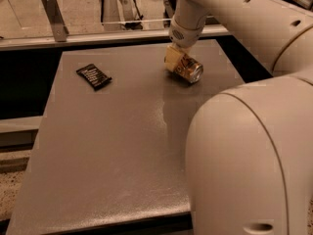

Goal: Place orange can upright

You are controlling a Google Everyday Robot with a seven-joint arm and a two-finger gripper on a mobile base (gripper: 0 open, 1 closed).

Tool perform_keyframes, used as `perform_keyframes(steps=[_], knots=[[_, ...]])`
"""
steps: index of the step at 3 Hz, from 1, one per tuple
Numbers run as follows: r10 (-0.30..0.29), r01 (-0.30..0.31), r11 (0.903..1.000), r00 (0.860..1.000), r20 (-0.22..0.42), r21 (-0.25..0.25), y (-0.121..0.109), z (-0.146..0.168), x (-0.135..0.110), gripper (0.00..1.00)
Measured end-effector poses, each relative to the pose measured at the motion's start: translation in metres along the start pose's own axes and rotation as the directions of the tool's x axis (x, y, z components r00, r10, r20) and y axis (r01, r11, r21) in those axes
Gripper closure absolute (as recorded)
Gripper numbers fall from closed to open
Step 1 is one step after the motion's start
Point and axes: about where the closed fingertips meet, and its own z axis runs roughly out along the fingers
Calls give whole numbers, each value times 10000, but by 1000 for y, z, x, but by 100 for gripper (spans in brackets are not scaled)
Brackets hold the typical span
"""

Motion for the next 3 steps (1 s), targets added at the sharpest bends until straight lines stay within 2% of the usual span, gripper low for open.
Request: perform_keyframes(steps=[1, 2, 3], knots=[[-194, 207, 9996, 9972, 720, -178, 5, -13, -3, 87], [-496, 615, 9964, 9805, 1900, -577, 13, -32, -5, 100], [-816, 1249, 9860, 9392, 3335, -1105, 19, -56, 2, 100]])
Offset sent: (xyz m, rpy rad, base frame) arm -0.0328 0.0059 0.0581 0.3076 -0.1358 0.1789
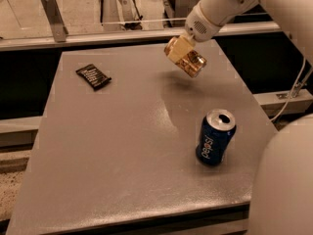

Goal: Place orange can upright

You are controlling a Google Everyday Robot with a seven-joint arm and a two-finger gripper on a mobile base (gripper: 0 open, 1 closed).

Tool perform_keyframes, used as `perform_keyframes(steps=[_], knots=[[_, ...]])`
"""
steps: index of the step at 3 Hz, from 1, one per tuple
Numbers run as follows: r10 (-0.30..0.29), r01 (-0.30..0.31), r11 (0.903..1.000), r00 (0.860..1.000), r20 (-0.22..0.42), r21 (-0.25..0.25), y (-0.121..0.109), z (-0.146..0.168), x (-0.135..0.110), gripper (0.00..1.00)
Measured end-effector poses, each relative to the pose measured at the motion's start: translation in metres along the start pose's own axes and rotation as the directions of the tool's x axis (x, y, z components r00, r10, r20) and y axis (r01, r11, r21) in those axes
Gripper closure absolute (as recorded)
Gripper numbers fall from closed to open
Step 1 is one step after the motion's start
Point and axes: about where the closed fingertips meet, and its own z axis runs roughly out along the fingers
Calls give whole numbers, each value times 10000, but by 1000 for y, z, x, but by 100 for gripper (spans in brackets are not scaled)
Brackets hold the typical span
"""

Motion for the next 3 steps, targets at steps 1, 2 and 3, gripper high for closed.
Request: perform_keyframes(steps=[1, 2, 3], knots=[[-520, 631, 9958, 9860, 1583, -657, 8, -33, 8, 100], [-1118, 1589, 9771, 9492, 2943, -1414, 17, -61, 25, 100], [-1273, 2576, 9430, 8641, 4869, -2105, 27, -84, 54, 100]])
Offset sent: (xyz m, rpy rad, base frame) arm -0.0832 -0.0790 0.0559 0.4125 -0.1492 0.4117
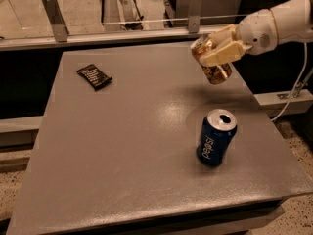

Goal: Place orange can upright

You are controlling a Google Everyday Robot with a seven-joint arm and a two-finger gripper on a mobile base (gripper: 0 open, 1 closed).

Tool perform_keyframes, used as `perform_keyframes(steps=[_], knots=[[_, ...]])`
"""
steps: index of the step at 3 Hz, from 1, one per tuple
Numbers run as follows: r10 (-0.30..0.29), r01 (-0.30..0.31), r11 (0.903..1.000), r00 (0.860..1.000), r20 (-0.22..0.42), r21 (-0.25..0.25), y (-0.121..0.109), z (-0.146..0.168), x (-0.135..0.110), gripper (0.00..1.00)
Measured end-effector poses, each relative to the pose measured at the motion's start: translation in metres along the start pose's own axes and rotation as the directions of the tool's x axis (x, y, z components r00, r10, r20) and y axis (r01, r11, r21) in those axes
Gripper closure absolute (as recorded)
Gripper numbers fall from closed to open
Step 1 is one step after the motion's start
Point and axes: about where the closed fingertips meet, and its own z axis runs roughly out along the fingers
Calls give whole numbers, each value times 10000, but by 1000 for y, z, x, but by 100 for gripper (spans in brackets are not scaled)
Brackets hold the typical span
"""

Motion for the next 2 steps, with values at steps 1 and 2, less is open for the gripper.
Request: perform_keyframes(steps=[1, 2], knots=[[-34, 119, 9983, 9890, 1477, -564, 14, -8, 13, 100], [-7, 249, 9956, 9656, 2600, -898, 24, -10, 22, 100]])
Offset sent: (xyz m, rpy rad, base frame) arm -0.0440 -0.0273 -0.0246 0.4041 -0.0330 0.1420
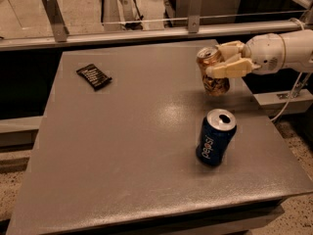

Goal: Place orange can upright

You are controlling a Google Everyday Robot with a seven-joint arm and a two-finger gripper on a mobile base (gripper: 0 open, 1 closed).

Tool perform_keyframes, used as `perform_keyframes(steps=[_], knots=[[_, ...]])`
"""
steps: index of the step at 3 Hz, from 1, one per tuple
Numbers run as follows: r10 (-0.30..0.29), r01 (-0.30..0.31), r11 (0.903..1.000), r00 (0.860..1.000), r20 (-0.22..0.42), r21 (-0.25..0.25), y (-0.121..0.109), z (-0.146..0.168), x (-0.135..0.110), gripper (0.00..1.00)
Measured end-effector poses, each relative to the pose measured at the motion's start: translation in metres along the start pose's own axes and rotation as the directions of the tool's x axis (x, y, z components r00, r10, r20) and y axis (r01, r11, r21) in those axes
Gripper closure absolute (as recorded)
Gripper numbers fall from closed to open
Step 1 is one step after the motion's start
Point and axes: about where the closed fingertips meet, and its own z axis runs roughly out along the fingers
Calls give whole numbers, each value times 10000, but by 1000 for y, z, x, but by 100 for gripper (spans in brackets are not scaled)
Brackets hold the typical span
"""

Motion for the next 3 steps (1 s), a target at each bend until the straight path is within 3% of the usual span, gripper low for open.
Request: perform_keyframes(steps=[2, 3], knots=[[-351, 432, 9983, 9821, 1850, -402, 12, -2, 11, 100], [-696, 832, 9954, 9696, 2348, -485, 15, -3, 16, 100]])
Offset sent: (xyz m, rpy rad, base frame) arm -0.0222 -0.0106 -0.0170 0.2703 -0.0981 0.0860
